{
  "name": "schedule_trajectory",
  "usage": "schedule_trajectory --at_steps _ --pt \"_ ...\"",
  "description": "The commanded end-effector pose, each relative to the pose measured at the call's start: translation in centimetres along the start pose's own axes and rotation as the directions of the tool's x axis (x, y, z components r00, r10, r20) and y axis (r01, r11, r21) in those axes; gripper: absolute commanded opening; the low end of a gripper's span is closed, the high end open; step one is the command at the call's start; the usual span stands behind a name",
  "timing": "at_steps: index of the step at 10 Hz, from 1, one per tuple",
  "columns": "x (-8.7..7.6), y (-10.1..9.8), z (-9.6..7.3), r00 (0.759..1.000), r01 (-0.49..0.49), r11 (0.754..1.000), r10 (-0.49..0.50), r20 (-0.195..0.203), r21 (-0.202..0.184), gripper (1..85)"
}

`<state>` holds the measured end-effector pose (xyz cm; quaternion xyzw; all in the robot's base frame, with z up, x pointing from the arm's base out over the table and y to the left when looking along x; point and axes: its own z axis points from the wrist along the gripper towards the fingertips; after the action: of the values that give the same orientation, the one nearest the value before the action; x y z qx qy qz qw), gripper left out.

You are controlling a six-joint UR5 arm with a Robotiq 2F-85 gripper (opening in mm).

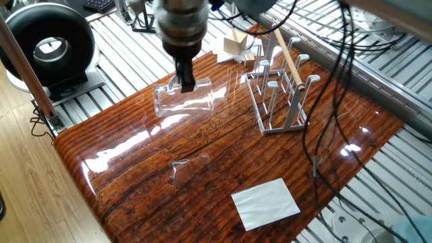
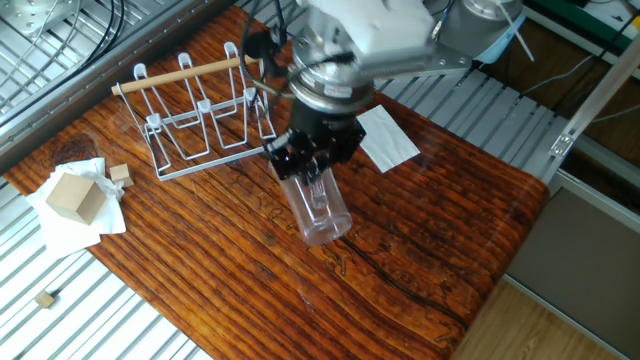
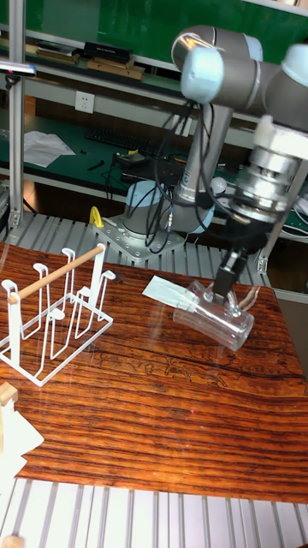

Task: Put the cup on the cup rack

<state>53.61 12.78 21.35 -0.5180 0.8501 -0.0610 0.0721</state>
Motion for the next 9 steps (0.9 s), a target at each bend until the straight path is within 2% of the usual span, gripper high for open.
schedule_trajectory --at_steps 1,3,4,7,8,9 --pt "1.0 0.5 -0.4 0.997 -0.011 0.999 0.013 0.073 -0.035 1.0" --pt "1.7 0.4 -0.3 0.998 0.0 1.0 0.002 0.068 -0.028 1.0" --pt "1.5 0.3 -0.3 0.997 -0.001 1.0 0.003 0.071 -0.028 1.0" --pt "2.1 -0.6 -0.2 0.999 0.021 1.0 -0.021 0.042 0.005 1.0" --pt "1.9 -0.7 0.0 0.999 0.019 1.0 -0.019 0.044 0.002 1.0" --pt "1.7 -1.1 -0.1 0.999 0.015 1.0 -0.015 0.028 0.01 1.0"
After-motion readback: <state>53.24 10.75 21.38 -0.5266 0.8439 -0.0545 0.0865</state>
